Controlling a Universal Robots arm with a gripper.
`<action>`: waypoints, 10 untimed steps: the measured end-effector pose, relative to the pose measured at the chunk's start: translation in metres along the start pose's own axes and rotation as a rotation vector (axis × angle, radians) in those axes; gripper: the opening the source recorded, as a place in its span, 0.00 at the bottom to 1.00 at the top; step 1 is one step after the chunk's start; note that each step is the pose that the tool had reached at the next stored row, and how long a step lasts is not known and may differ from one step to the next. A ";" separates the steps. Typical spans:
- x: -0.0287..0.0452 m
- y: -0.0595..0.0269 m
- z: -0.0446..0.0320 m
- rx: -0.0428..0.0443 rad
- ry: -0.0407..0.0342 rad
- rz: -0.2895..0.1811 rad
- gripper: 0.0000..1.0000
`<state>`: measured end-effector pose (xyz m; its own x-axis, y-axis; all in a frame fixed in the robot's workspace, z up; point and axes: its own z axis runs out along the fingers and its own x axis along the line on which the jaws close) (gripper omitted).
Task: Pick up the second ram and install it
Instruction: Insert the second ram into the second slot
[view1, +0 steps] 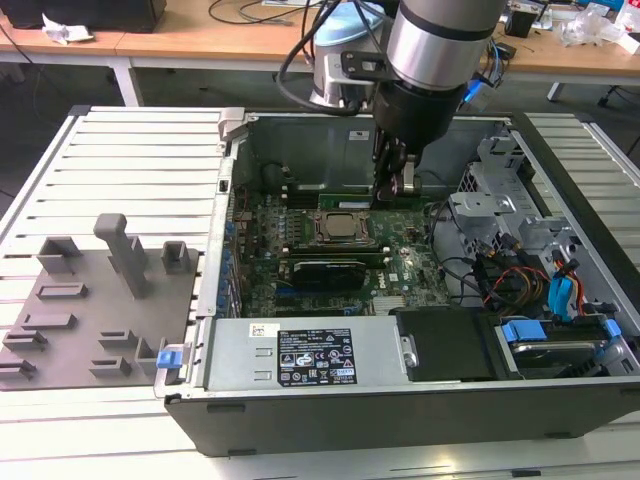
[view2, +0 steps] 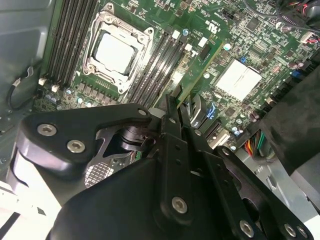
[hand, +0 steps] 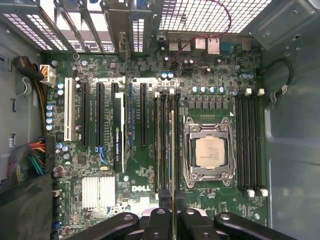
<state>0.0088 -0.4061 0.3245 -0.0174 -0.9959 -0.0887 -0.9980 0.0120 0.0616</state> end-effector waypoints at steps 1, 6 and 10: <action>0.0001 0.0000 0.0006 0.0000 -0.0001 0.000 0.14; 0.0005 -0.0003 0.0054 0.0000 0.0001 0.000 0.14; 0.0010 -0.0007 0.0116 0.0000 0.0000 0.000 0.14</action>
<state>0.0088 -0.4061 0.3128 -0.0174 -0.9959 -0.0887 -0.9980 0.0120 0.0616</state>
